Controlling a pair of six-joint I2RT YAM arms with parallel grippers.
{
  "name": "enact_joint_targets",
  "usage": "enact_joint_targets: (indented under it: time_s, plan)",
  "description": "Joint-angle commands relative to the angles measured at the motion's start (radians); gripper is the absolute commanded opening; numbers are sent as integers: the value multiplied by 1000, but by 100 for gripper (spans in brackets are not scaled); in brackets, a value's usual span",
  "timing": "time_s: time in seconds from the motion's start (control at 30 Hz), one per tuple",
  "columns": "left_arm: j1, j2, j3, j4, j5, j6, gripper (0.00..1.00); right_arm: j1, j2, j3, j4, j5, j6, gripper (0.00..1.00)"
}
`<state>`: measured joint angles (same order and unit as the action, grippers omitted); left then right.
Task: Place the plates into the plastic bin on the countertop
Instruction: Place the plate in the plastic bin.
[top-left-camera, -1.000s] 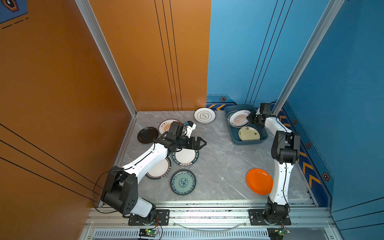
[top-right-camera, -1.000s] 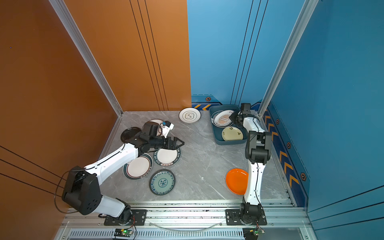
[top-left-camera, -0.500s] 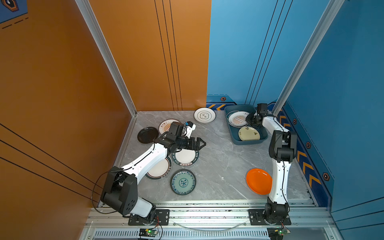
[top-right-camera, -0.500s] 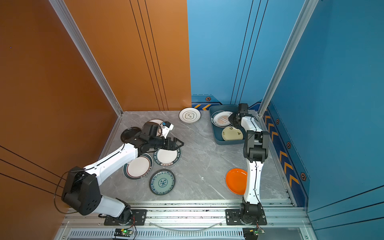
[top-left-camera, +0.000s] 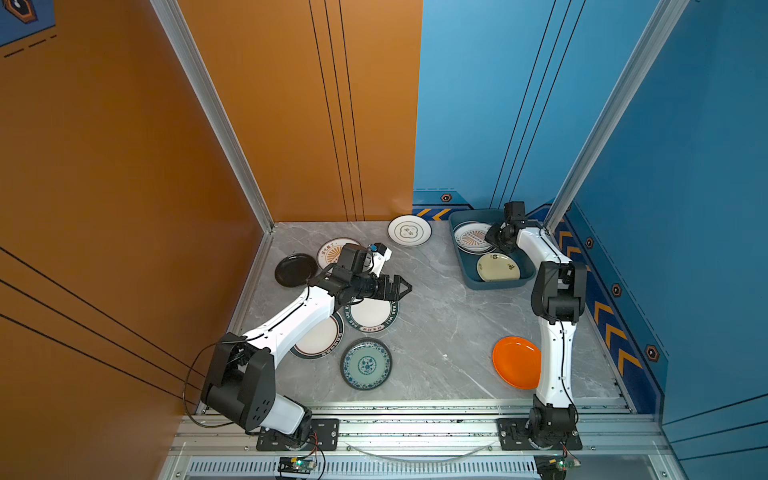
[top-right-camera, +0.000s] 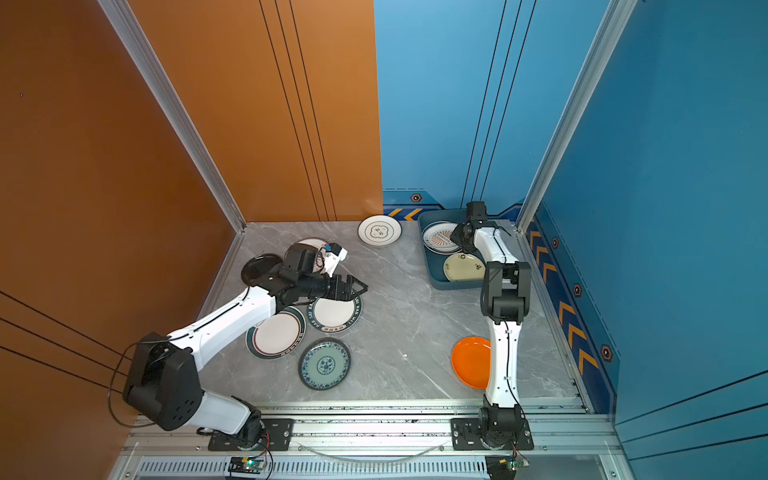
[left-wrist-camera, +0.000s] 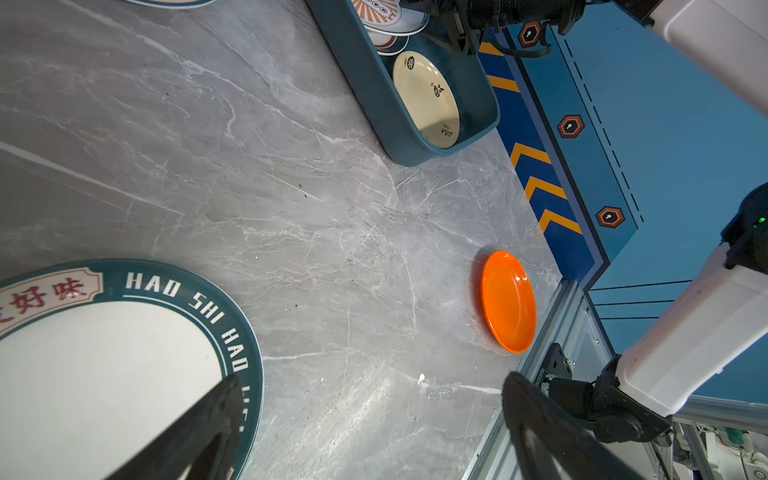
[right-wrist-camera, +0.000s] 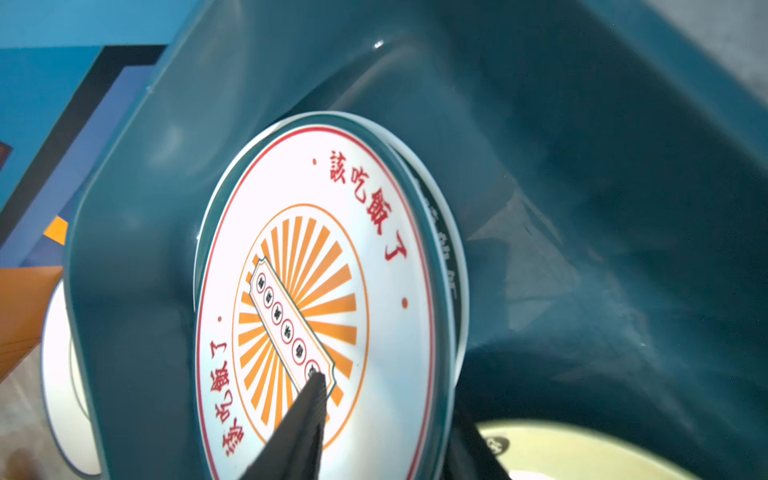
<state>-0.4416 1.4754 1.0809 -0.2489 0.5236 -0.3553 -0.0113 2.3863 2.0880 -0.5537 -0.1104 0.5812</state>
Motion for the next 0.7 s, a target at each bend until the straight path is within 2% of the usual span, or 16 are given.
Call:
enact_joint_targets:
  time_s: [0.0,0.13,0.53,0.67]
  plan:
    - [-22,-11,16,-43,-16,37,98,15,12,54,-86,106,-72,46]
    - [-38,-10,20,-54,-32,47,98,24,-1,67,-114,167,-100,49]
    - [-41,-21,8,-53,-33,47,98,28,17,73,-138,155,-120,49]
    - [-82,-11,18,-56,-54,59,98,28,-26,58,-135,147,-127,48]
